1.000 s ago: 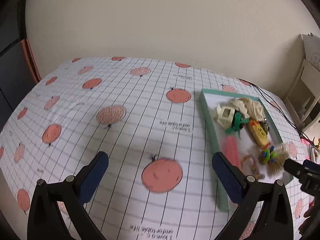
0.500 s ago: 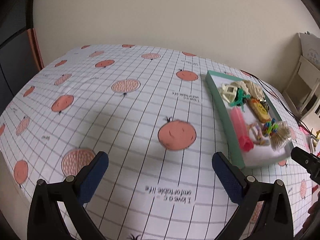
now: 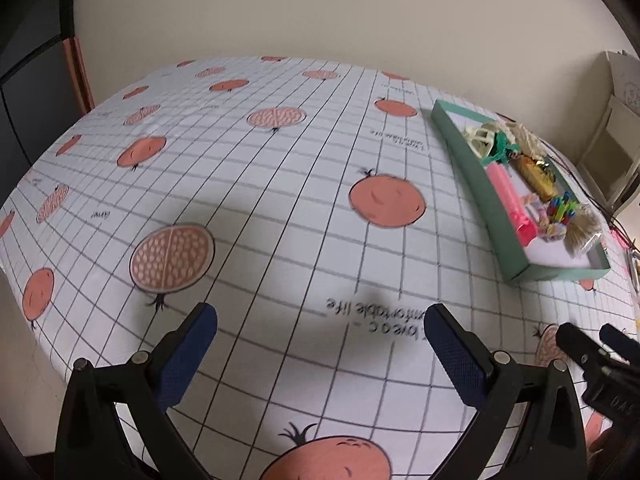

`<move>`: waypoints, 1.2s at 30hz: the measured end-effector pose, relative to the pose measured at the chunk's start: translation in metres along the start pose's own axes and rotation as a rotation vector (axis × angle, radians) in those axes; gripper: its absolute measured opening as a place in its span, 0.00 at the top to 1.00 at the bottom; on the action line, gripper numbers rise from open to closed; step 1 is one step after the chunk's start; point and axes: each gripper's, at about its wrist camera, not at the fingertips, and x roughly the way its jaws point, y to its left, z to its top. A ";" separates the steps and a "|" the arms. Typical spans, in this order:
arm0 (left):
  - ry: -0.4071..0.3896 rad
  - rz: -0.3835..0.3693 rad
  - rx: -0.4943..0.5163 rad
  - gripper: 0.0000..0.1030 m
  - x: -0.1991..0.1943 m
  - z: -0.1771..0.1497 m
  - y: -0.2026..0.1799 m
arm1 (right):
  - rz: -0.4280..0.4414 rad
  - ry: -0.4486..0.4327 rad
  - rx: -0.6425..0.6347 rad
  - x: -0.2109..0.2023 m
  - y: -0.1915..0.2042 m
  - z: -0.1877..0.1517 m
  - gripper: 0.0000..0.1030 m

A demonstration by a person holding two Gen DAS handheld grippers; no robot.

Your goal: Organize objects

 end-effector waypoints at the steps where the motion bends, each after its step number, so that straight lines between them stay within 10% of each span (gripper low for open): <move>1: 0.004 0.006 -0.003 0.00 0.002 -0.003 0.002 | 0.001 0.007 -0.001 0.003 0.001 -0.003 0.00; 36: -0.056 0.082 0.004 0.00 0.013 -0.018 0.010 | -0.061 -0.087 -0.013 0.015 0.009 -0.019 0.00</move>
